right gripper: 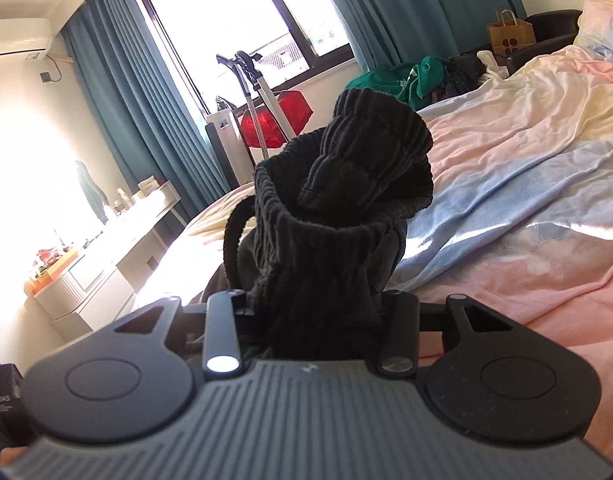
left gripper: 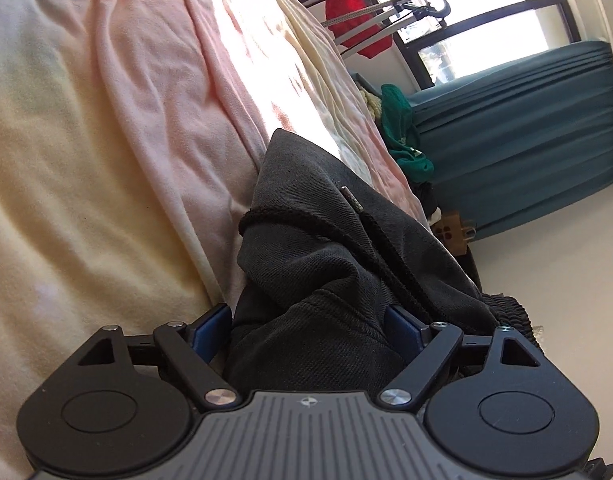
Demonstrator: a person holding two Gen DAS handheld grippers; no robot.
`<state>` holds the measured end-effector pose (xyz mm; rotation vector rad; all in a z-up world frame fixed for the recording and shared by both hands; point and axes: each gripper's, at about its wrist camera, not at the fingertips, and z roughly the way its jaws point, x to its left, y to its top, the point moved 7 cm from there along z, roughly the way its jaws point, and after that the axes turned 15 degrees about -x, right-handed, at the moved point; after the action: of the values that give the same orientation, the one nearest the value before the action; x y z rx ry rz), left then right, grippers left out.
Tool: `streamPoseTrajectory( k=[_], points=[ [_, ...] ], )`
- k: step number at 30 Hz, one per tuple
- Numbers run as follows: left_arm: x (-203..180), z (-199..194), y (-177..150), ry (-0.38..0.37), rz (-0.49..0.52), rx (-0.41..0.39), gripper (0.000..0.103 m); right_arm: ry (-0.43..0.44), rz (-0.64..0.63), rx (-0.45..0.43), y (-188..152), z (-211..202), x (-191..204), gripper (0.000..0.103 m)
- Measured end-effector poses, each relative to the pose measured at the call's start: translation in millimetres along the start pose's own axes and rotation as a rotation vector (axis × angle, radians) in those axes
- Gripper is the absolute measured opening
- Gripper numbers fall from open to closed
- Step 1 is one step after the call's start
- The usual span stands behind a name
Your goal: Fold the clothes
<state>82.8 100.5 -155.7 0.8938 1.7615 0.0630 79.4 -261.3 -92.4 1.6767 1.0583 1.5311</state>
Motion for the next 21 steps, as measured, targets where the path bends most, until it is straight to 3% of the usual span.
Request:
streamPoseTrajectory(
  k=[9, 12, 17, 21],
  points=[
    [-5.7, 9.2, -5.5, 0.022, -0.014, -0.017, 0.087, 0.005, 0.061, 0.003, 1.5, 9.4, -7.9, 0.045],
    [-11.1, 8.6, -7.8, 0.044, -0.003, -0.045, 0.082, 0.025, 0.067, -0.009, 6.2, 16.6, -4.7, 0.045],
    [-31.1, 5.3, -11.9, 0.133, 0.137, -0.108, 0.059, 0.082, 0.038, -0.012, 17.5, 26.6, 5.7, 0.043],
    [-68.4, -5.1, -10.0, 0.168, 0.237, -0.200, 0.049, 0.128, 0.025, -0.028, 36.0, 22.2, 16.1, 0.042]
  ],
)
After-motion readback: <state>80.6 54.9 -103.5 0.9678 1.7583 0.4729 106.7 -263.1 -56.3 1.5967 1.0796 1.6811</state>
